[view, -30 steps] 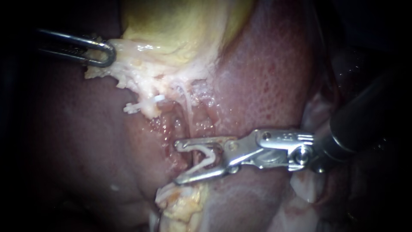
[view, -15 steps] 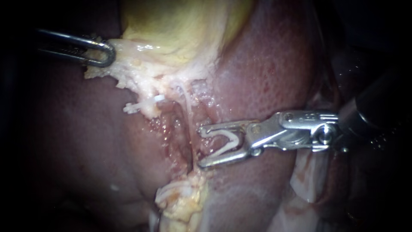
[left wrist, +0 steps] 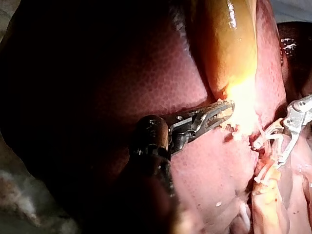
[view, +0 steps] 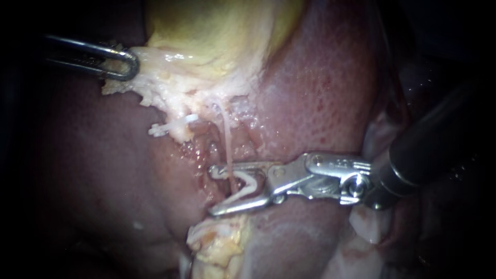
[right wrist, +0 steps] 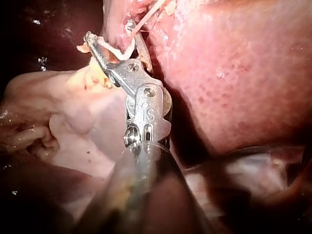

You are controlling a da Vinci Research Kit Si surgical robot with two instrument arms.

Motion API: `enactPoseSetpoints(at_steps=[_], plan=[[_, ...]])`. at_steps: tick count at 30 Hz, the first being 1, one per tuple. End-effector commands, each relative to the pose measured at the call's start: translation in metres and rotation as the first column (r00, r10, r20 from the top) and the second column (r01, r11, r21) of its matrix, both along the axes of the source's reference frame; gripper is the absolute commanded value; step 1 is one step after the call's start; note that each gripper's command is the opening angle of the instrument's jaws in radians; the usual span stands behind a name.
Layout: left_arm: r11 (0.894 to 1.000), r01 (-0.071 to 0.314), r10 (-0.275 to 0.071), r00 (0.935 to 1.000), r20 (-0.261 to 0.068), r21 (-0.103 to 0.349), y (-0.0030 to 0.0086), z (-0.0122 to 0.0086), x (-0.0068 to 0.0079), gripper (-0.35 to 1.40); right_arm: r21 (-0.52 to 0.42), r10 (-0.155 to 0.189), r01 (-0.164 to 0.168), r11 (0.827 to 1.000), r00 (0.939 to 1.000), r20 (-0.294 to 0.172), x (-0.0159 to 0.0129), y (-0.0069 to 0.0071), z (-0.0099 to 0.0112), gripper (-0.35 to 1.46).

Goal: Clipping first clip right tube

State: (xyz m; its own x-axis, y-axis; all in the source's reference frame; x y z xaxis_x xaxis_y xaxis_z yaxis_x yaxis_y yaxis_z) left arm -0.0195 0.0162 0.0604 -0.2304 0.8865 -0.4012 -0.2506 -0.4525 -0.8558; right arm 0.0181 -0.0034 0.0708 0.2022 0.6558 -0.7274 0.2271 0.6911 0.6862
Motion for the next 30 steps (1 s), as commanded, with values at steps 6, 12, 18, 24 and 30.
enactPoseSetpoints(at_steps=[6, 12, 18, 24, 30], plan=[[1.0, 0.0, 0.0, 1.0, 0.0, 0.0, 0.0, 0.0, 0.0, -0.35, 0.013, -0.069, 0.07, 0.997, 0.997, -0.036, -0.0006, -0.0018, -0.0023, 0.47], [1.0, 0.0, 0.0, 1.0, 0.0, 0.0, 0.0, 0.0, 0.0001, -0.35, 0.015, -0.109, 0.11, 0.994, 0.9924, -0.058, -0.0012, -0.0021, -0.0035, 0.43], [1.0, 0.0, 0.0, 1.0, 0.0, 0.0, 0.0, 0.0, 0.0, -0.35, 0.018, -0.118, 0.119, 0.993, 0.9909, -0.064, -0.0012, -0.0015, -0.0037, 0.38], [1.0, 0.0, 0.0, 1.0, 0.0, 0.0, 0.0, 0.0, 0.0, -0.35, 0.053, -0.118, 0.121, 0.991, 0.9915, -0.056, -0.0014, -0.0015, -0.0039, 0.27], [1.0, 0.0, 0.0, 1.0, 0.0, 0.0, 0.0, 0.0, 0.0, -0.35, 0.065, -0.102, 0.104, 0.992, 0.9938, -0.045, -0.0016, -0.0012, -0.0041, 0.16]])
